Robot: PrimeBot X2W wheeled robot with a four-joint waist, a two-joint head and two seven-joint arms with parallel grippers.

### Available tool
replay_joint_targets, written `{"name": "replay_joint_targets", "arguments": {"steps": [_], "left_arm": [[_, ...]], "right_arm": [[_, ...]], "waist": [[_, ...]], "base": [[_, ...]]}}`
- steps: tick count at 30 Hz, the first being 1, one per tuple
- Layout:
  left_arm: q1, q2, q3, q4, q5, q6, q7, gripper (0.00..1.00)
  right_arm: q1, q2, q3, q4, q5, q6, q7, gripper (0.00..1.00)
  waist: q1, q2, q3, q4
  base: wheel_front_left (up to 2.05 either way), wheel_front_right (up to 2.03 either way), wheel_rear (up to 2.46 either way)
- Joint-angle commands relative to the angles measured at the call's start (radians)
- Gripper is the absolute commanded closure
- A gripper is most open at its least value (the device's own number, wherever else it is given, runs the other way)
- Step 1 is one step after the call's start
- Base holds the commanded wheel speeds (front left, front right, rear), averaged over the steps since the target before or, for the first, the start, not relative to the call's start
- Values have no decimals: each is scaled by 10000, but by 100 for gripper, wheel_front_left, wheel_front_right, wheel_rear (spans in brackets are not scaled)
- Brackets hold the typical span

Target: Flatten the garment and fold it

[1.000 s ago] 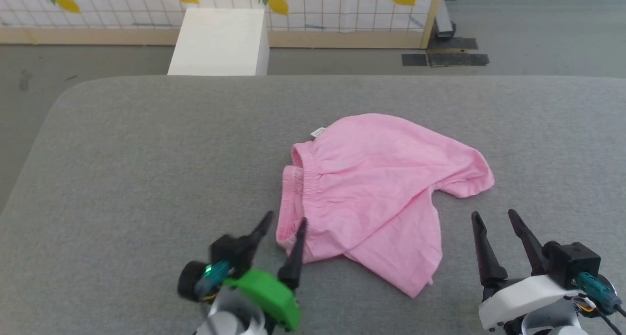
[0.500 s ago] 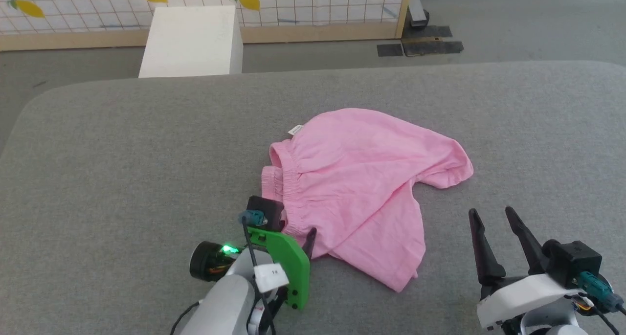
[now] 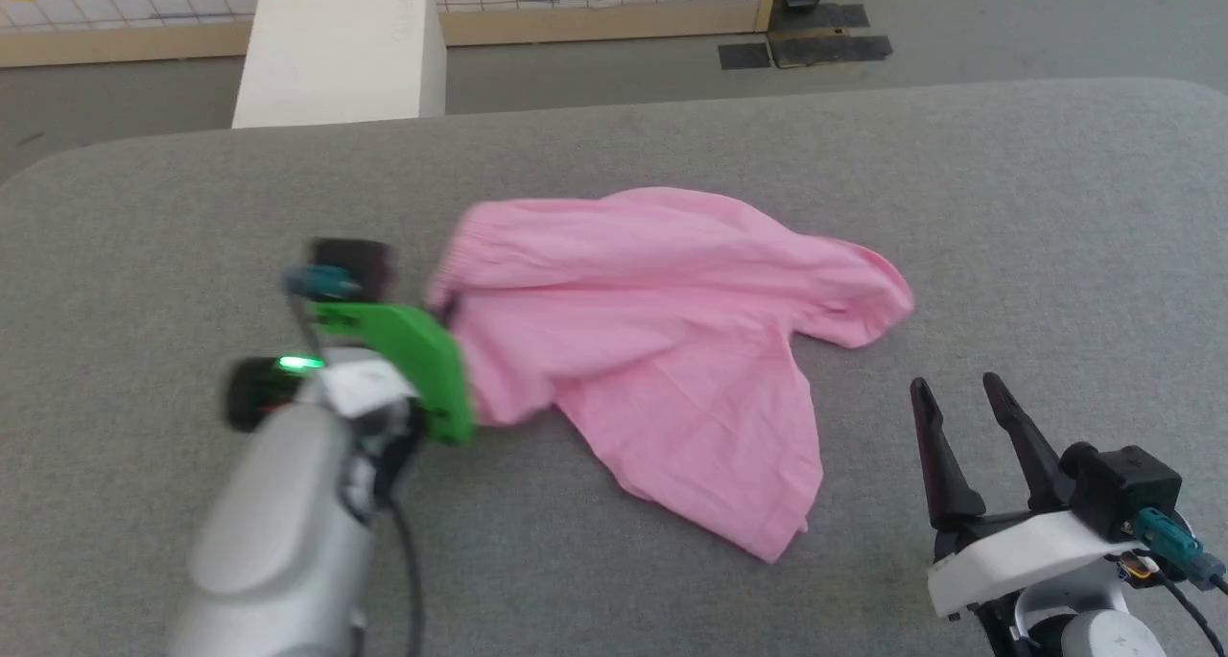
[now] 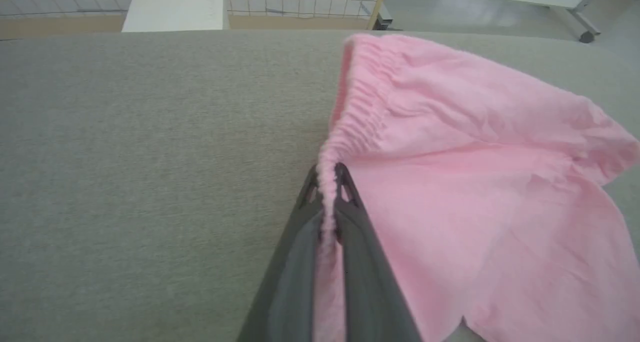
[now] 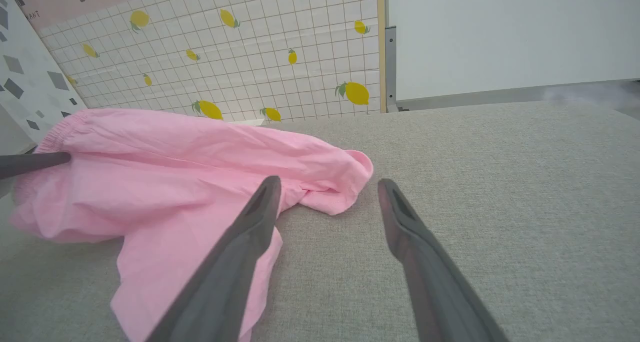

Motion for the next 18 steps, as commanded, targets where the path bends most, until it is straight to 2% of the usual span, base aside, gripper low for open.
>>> {"name": "replay_joint_targets", "arguments": {"steps": [1, 6, 11, 12, 13, 18], "left_arm": [[-186, 343, 293, 221, -112, 159, -6, 100], [-273, 1188, 1045, 987, -195, 584, -4, 100], [-166, 1375, 1458, 1524, -309, 933, -367, 100], [-139, 1329, 1510, 1585, -384, 908, -508, 39], [-106, 1276, 1536, 1601, -444, 855, -662, 0], [497, 783, 1691, 1108, -811, 394, -2211, 0]], "right_arm": [[-162, 12, 43, -56, 113, -15, -88, 0], [-202, 12, 105, 44, 206, -15, -204, 0], [-245, 12, 155, 96, 191, -15, -226, 0], [-268, 12, 194, 93, 177, -15, -216, 0], [-284, 12, 230, 87, 165, -15, -208, 0], [-214, 12, 516, -91, 84, -15, -72, 0]], "waist": [[0, 0, 157, -183], [0, 0, 291, -344], [0, 0, 384, -325], [0, 0, 379, -308], [0, 0, 362, -288], [0, 0, 114, -144]], "base": [[0, 0, 0], [0, 0, 0], [0, 0, 0], [0, 0, 0], [0, 0, 0], [0, 0, 0]]}}
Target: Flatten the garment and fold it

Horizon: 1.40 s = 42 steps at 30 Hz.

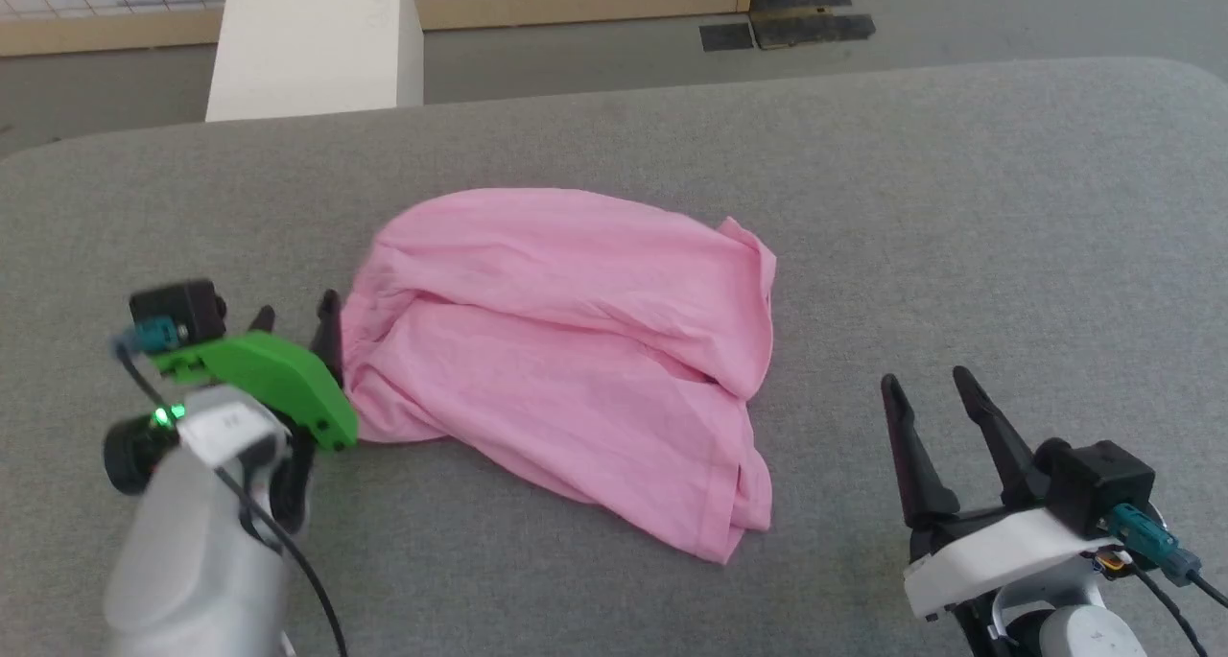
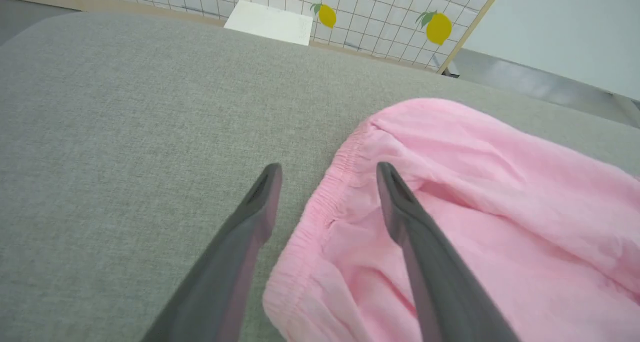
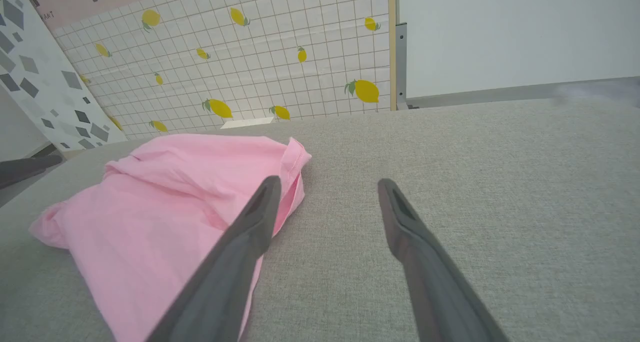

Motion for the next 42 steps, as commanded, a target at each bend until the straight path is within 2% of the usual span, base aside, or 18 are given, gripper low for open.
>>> {"name": "replay_joint_targets", "arguments": {"steps": [1, 5, 8, 10, 14, 19, 26, 27, 28, 29, 37, 42], "left_arm": [[412, -129, 33, -171, -103, -113, -443, 0], [1379, -600, 198, -941, -227, -281, -2089, 0], [2150, -946, 140, -1598, -91, -415, -3335, 0], [2569, -1160, 214, -2055, 31, -399, -3741, 0], [3202, -1575, 384, -3080, 418, -418, -3927, 0], [3594, -1898, 776, -4050, 895, -610, -3936, 0], [3502, -1965, 765, -4217, 885, -704, -3938, 0], [3469, -1966, 735, -4215, 863, -677, -3938, 0], [3446, -1966, 712, -4208, 842, -655, -3938, 0], [3423, -1967, 686, -4201, 828, -634, -3938, 0], [3468, -1969, 539, -4314, 788, -373, -3939, 0], [3490, -1969, 548, -4304, 798, -302, -3939, 0]], "right_arm": [[-34, 12, 74, -130, -88, -15, 92, 0], [349, 12, 441, -451, -249, -15, 724, 0], [741, 12, 1044, -703, -415, -15, 1643, 0], [973, 12, 1465, -835, -487, -15, 2308, 0], [1347, 12, 1948, -971, -338, -15, 3643, 0], [1458, 12, 1986, -972, -331, -15, 4960, 0], [1261, 12, 2044, -1001, -459, -15, 5825, 0], [1195, 12, 2038, -1012, -437, -15, 5841, 42], [1144, 12, 2040, -1023, -415, -15, 5840, 62], [1076, 12, 2025, -1056, -425, -15, 5798, 98], [867, 13, 1600, -1237, -227, -15, 5126, 100], [1038, 13, 533, -1703, -137, -15, 4755, 100]], "waist": [[0, 0, -157, 121], [0, 0, -343, 354], [0, 0, -392, 593], [0, 0, -382, 744], [0, 0, -270, 1104], [0, 0, -51, 1527], [0, 0, 221, 1924], [0, 0, 255, 1962], [0, 0, 270, 1985], [0, 0, 286, 2006], [0, 0, 277, 1910], [0, 0, 149, 1746]], "base": [[0, 0, 0], [0, 0, 0], [0, 0, 0], [0, 0, 0], [0, 0, 0], [0, 0, 0], [0, 0, 0], [0, 0, 0], [0, 0, 0], [0, 0, 0], [0, 0, 0], [0, 0, 0]]}}
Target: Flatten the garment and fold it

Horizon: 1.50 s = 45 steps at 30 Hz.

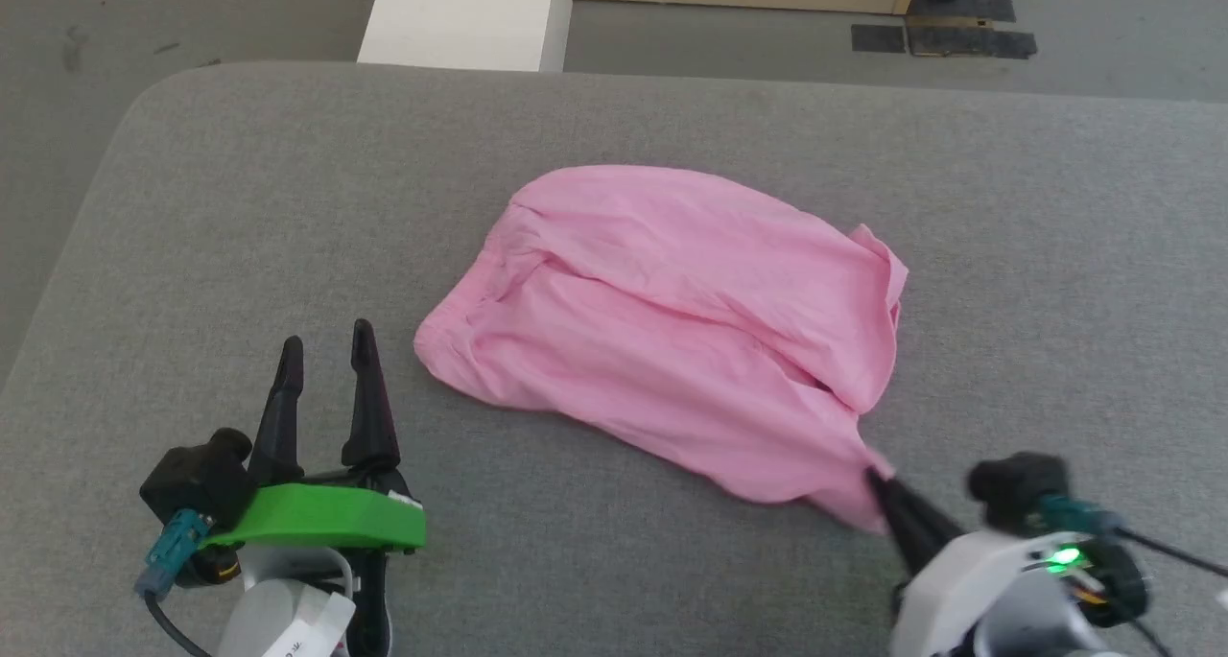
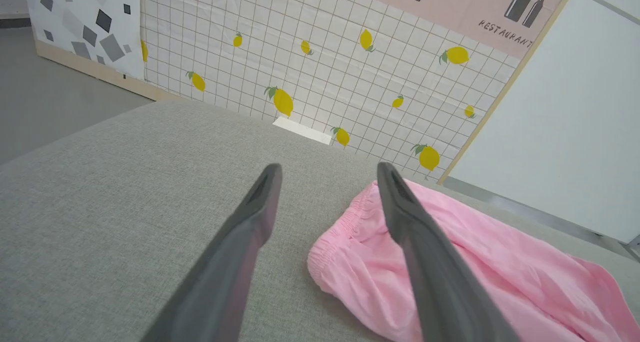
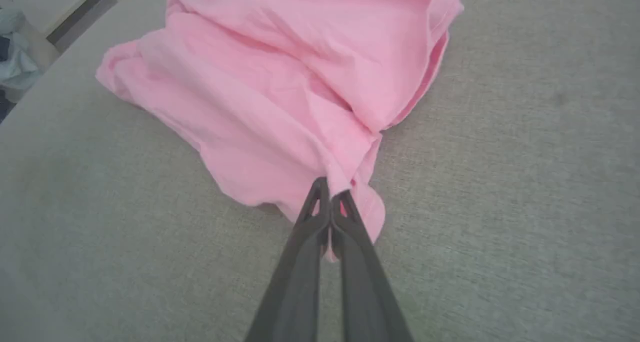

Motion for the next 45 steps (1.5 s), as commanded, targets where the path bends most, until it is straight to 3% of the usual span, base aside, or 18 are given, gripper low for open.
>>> {"name": "replay_joint_targets", "arguments": {"steps": [1, 9, 13, 19, 25, 26, 27, 31, 35, 40, 45], "left_arm": [[10, -29, 16, -22, -38, 58, -37, 0], [-18, -29, 133, 96, -37, -35, -37, 0], [-51, -29, 126, 87, -50, -64, -37, 0], [-242, -29, -29, 82, -7, -78, -37, 0], [-362, -29, -145, 93, 59, -52, -37, 0], [-365, -29, -165, 98, 70, -47, -37, 0], [-367, -29, -176, 104, 76, -43, -37, 0], [-320, -30, -196, 168, 90, -31, -37, 0], [-202, -30, -231, 256, 64, -37, -38, 0], [28, -30, -251, 293, -10, -46, -38, 0], [260, -30, -305, 231, -32, -31, -38, 0]], "right_arm": [[51, -3, -338, -272, -6, -13, -84, 100], [261, -3, -2493, -1827, -542, -13, 533, 100], [-291, -218, -3036, -1842, -955, -13, 881, 100], [-2109, -1213, -3106, 87, -1186, -13, 782, 100], [-3686, -1484, -2668, 2889, -1308, -13, -76, 100], [-3876, -1482, -2578, 3360, -1331, -13, -241, 63], [-3997, -1458, -2532, 3694, -1331, -13, -326, 0], [-4311, -1191, -2758, 4522, -1219, -13, -979, 0], [-3935, -870, -3367, 4499, -1221, -13, -1548, 0], [-2610, -439, -3823, 3394, -1240, -13, -2172, 0], [-1107, -126, -3500, 2033, -1137, -13, -3196, 0]], "waist": [[0, -1, -81, -102], [0, -1, -193, -319], [0, -1, -120, -422], [0, -1, 128, -348], [0, -1, 354, -255], [0, -1, 370, -245], [0, -1, 371, -241], [0, -1, 231, -251], [0, -1, -96, -292], [0, -1, -543, -462], [0, -1, -853, -672]], "base": [[0, 0, 0], [0, 0, 0], [0, 0, 0], [0, 0, 0], [0, 0, 0], [0, 0, 0], [0, 0, 0], [0, 0, 0], [0, 0, 0], [0, 0, 0], [0, 0, 0]]}}
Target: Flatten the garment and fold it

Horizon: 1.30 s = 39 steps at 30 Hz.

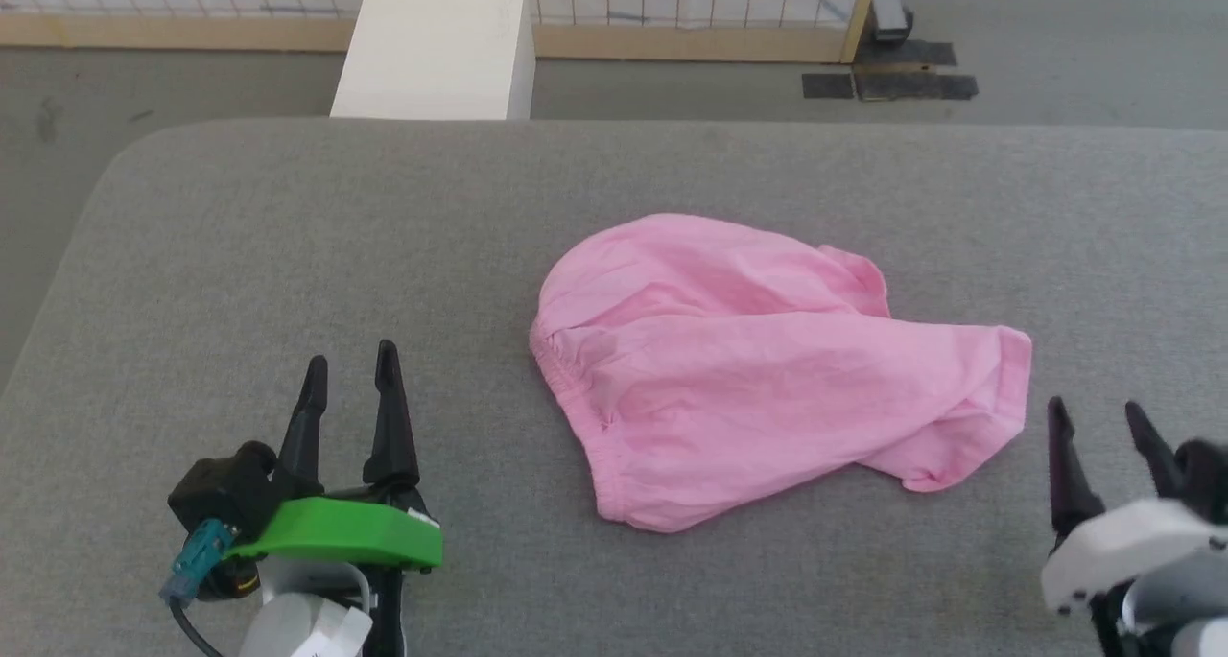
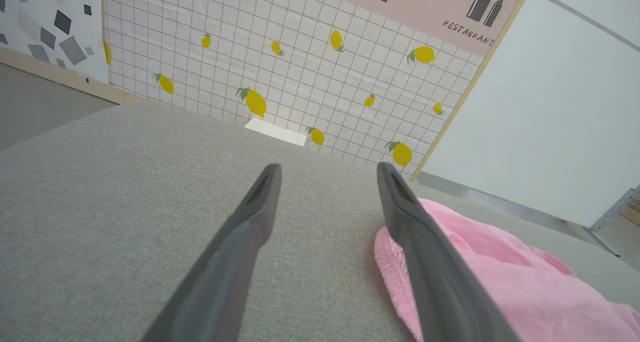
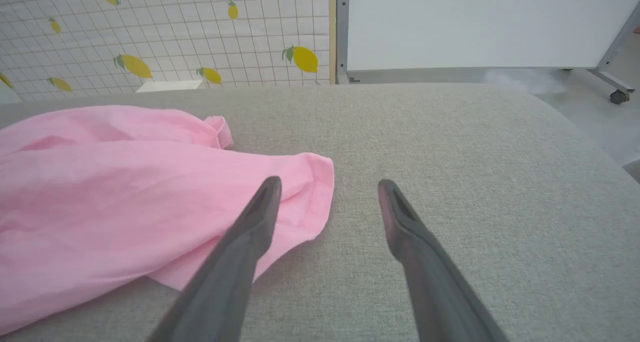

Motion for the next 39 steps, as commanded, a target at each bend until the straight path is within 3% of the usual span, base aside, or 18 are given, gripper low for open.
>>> {"name": "replay_joint_targets", "arguments": {"steps": [1, 7, 13, 20, 28, 38, 39], "left_arm": [[150, -20, -22, -42, -23, -24, -38, 0], [248, -20, -188, -35, 64, -128, -38, 0], [243, -20, -1144, 570, 390, -477, -14, 0], [-63, -4, -2753, 1646, 632, -819, 1758, 0], [-306, 81, -3316, 2121, 444, -769, 3972, 0], [-616, 341, -3663, 2314, 501, -802, 4830, 0], [-646, 360, -3724, 2383, 497, -815, 4944, 12]], "right_arm": [[347, 97, 203, -296, 107, -15, -338, 0], [1207, 170, 1183, -655, 462, -15, -1519, 0], [1248, 175, 1559, -394, 768, -15, -1646, 0], [1139, 176, 1519, -329, 877, -15, -1637, 0], [1092, 177, 1646, -223, 1019, -15, -1654, 0], [1050, 177, 1689, -229, 1058, -15, -1656, 0], [1046, 177, 1691, -231, 1060, -15, -1647, 0]], "waist": [[0, 0, -201, -227], [0, 0, -284, -514], [0, 0, -295, -663], [0, 0, -267, -654], [0, 0, -230, -762], [0, 0, -139, -947], [0, 0, -128, -953]], "base": [[0, 0, 0], [0, 0, 0], [0, 0, 0], [0, 0, 0], [0, 0, 0], [0, 0, 0], [0, 0, 0]]}}
